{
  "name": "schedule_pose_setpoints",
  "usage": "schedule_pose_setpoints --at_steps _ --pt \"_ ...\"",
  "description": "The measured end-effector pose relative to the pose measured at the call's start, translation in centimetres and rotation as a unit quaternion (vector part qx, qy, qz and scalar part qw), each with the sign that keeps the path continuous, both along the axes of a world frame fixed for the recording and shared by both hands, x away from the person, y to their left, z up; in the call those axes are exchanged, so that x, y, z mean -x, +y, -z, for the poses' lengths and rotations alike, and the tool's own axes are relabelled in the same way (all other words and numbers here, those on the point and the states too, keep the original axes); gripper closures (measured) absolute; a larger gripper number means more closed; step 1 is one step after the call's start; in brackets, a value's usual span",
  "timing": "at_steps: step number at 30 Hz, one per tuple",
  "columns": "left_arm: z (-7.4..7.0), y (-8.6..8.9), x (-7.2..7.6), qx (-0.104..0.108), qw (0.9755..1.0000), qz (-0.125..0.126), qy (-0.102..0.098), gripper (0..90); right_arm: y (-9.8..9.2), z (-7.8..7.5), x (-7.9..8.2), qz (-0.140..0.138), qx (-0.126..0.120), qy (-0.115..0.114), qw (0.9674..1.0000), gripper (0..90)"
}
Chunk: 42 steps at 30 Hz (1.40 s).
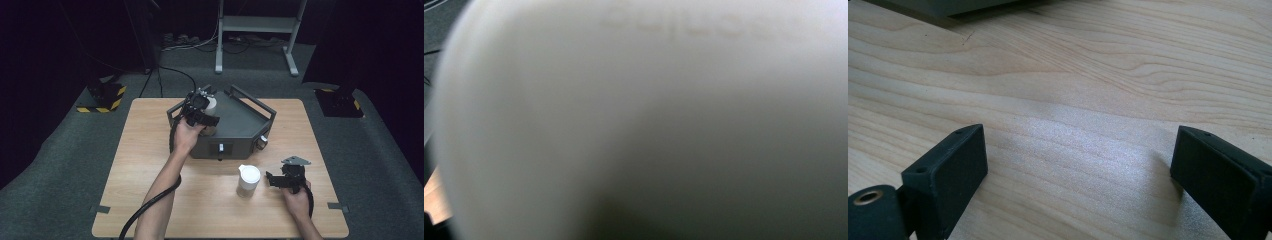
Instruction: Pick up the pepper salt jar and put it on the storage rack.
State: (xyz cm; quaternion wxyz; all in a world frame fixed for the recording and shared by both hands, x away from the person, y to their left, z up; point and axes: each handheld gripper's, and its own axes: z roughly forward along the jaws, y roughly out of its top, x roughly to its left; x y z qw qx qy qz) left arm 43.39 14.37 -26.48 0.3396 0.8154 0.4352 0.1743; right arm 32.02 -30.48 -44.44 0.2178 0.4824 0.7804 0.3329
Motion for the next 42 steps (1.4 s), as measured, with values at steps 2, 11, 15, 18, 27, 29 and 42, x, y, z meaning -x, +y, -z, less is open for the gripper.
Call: schedule_pose_setpoints --at_steps 2,11,15,18,27,29,42 --pt "0.0 0.1 0.0 0.0 1.0 0.001 0.0 31.3 0.0 0.0 0.0 0.0 0.0 0.0 1.0 7.5" --pt "0.3 0.2 0.2 0.001 1.0 0.004 -0.008 31.1 0.0 0.0 0.0 0.0 0.0 0.0 1.0 7.5" --pt "0.3 0.2 0.2 0.0 1.0 0.004 -0.008 31.0 0.0 0.0 0.0 0.0 0.0 0.0 1.0 7.5" --pt "0.3 0.2 0.2 0.0 1.0 0.003 -0.008 31.0 0.0 0.0 0.0 0.0 0.0 0.0 1.0 7.5" --pt "0.3 0.2 0.6 0.002 0.9997 0.0 -0.023 26.8 0.0 0.0 0.0 0.0 0.0 0.0 1.0 7.5" --pt "0.4 0.9 0.7 0.024 0.9994 -0.001 -0.025 23.4 0.0 0.0 0.0 0.0 0.0 0.0 1.0 7.5" --pt "0.6 2.3 1.2 0.038 0.9989 -0.005 -0.027 5.6 0.0 0.0 0.0 0.0 0.0 0.0 1.0 7.5"
